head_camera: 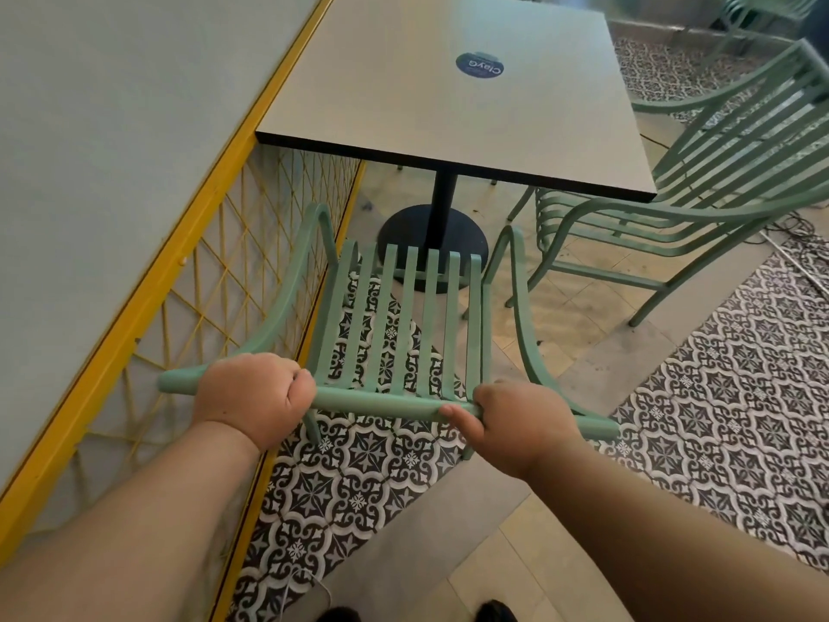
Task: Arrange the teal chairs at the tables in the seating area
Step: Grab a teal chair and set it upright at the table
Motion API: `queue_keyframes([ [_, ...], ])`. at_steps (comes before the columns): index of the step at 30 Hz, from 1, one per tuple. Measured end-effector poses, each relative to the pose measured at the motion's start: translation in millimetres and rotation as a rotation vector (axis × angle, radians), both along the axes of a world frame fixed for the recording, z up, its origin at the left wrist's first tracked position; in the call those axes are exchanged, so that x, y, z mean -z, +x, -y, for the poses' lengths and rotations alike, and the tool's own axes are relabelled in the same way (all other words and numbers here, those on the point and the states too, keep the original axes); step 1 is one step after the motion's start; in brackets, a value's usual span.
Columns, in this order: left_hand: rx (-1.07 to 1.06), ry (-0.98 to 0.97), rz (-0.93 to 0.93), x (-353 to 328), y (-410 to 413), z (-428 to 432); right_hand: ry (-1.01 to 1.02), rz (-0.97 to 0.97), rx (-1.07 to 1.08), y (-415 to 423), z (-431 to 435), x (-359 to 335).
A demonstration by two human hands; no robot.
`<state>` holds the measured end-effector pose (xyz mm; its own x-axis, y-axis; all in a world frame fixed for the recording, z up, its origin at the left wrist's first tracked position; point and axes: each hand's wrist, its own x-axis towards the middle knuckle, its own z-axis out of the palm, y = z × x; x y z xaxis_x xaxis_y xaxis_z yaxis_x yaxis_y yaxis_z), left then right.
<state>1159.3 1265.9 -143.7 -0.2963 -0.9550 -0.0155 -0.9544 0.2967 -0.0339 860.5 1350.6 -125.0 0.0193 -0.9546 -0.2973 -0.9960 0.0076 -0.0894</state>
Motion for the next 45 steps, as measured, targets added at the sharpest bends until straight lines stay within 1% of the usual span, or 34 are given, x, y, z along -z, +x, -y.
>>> queue_keyframes([
  [4, 0.01, -0.039, 0.003, 0.7, 1.7, 21.0, -0.011, 0.016, 0.027, 3.4, 17.4, 0.7],
  [20, 0.006, -0.068, 0.001, 5.8, 0.5, 101.1, -0.084, 0.021, 0.03, 3.0, 96.2, -1.9],
  [28, 0.009, -0.051, -0.006, 5.8, 8.8, 119.6, -0.072, 0.022, 0.02, 12.5, 109.7, -1.9],
  [34, -0.041, 0.014, 0.03, 1.4, 9.8, 122.6, -0.059, -0.011, 0.011, 15.1, 112.3, -1.4],
  [36, -0.065, 0.047, 0.077, -4.1, 4.4, 119.7, -0.067, -0.011, 0.018, 15.8, 111.8, -0.1],
  [39, -0.198, 0.162, 0.152, -23.6, -15.0, 115.4, -0.029, 0.018, 0.002, 13.2, 116.2, -3.0],
  [40, -0.234, 0.211, 0.144, -32.5, -19.0, 109.6, 0.008, 0.029, -0.013, 12.3, 115.1, -6.9],
  [42, -0.254, 0.271, 0.067, -46.8, -25.5, 90.3, 0.08, 0.056, 0.036, 9.2, 103.9, -18.4],
  [45, -0.154, 0.252, -0.142, -73.0, -33.2, 52.7, -0.017, 0.121, 0.15, 4.8, 68.2, -51.6],
])
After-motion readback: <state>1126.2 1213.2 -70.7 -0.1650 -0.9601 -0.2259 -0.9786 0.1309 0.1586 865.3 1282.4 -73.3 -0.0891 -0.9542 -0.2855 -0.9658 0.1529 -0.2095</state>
